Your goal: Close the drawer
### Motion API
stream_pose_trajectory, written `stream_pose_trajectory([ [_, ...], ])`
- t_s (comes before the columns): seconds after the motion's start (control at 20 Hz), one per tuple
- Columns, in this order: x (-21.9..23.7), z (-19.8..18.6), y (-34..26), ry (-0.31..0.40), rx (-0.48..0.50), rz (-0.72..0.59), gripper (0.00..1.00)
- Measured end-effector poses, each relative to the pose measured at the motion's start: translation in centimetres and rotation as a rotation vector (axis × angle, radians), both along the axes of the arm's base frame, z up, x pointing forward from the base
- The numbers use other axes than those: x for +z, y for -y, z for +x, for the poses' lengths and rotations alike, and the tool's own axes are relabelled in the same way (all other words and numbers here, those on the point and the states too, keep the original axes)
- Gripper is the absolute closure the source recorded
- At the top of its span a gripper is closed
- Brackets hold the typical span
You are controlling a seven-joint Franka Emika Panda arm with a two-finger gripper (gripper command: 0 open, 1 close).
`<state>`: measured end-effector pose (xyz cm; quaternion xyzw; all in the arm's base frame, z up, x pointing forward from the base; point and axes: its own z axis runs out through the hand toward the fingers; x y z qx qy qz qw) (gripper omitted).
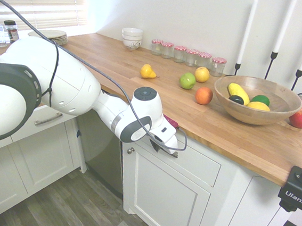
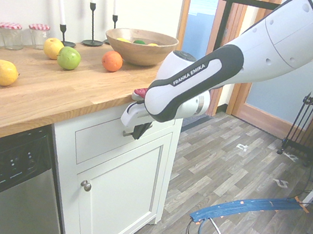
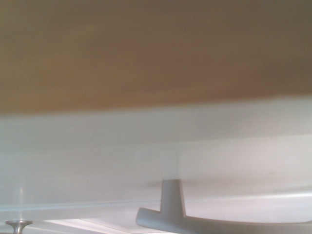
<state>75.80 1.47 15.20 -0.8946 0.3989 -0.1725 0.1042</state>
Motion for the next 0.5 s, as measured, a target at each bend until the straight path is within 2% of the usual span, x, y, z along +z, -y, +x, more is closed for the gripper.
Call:
stream_pose_trajectory([
  [0.35, 0.0, -0.1, 0.0, -0.004, 0.000, -0.001, 1.00],
  [0.5, -0.6, -1.2, 0.2, -0.052, 0.000, 0.001, 1.00],
])
